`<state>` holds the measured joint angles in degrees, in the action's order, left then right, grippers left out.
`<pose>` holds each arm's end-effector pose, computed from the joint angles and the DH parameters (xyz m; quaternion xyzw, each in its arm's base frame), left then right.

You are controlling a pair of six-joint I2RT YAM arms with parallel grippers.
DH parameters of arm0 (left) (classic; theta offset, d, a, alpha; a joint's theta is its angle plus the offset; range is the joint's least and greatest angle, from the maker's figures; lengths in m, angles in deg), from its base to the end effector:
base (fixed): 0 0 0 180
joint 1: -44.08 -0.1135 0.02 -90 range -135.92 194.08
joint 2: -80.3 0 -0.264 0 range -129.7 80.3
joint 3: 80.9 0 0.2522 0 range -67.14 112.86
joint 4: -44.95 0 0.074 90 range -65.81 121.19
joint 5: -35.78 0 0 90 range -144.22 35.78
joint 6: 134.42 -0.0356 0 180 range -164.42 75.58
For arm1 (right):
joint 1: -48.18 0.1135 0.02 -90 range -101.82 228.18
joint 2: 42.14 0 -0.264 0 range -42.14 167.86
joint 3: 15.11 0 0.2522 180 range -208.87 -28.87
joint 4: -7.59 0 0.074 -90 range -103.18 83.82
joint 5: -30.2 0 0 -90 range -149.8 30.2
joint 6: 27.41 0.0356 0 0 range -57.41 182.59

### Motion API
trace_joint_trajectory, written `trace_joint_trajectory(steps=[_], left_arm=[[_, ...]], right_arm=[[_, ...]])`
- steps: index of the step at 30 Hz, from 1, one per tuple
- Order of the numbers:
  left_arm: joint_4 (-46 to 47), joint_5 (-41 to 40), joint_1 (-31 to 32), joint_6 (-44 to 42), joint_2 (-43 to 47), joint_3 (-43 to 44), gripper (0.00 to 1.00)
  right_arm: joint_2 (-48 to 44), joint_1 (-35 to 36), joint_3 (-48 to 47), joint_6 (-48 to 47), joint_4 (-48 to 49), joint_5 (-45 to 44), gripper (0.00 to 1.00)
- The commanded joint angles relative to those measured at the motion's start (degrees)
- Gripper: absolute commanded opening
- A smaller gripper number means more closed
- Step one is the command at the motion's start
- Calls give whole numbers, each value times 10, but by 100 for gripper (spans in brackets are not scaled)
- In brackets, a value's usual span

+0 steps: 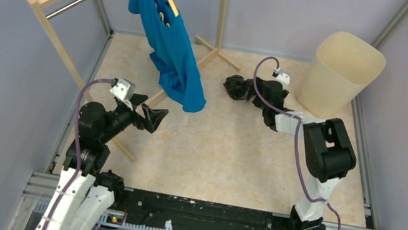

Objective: Put the trash bags into the trash bin

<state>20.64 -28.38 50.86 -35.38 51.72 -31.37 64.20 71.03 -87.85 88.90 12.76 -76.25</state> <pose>0.1268 -0.0307 0.3238 0.1394 0.7120 -0.2531 0.6400 0.3720 0.1458 0.1758 0.0989 0.8477 0.0989 0.5118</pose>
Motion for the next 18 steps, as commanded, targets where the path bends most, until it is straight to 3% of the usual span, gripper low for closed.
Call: trace_joint_trajectory(steps=[1,7,10,13,15,17,18], left_arm=[[15,14,2,-2,-10,3,99],[15,20,4,3,-17,3,99],[14,31,6,19,-19,0,99],[22,42,9,43,-26,-9,99],[1,42,9,51,-37,1,99],[-33,35,9,66,-51,19,99],[-49,40,9,74,-55,27,99]], right_arm=[[45,-16,-32,70,118,17,99],[94,-35,-20,96,234,52,97],[107,-41,-5,71,316,99,86],[123,-47,-7,58,350,150,67],[130,-50,-8,45,364,191,45],[121,-51,-4,40,359,205,16],[112,-51,5,39,358,209,9]])
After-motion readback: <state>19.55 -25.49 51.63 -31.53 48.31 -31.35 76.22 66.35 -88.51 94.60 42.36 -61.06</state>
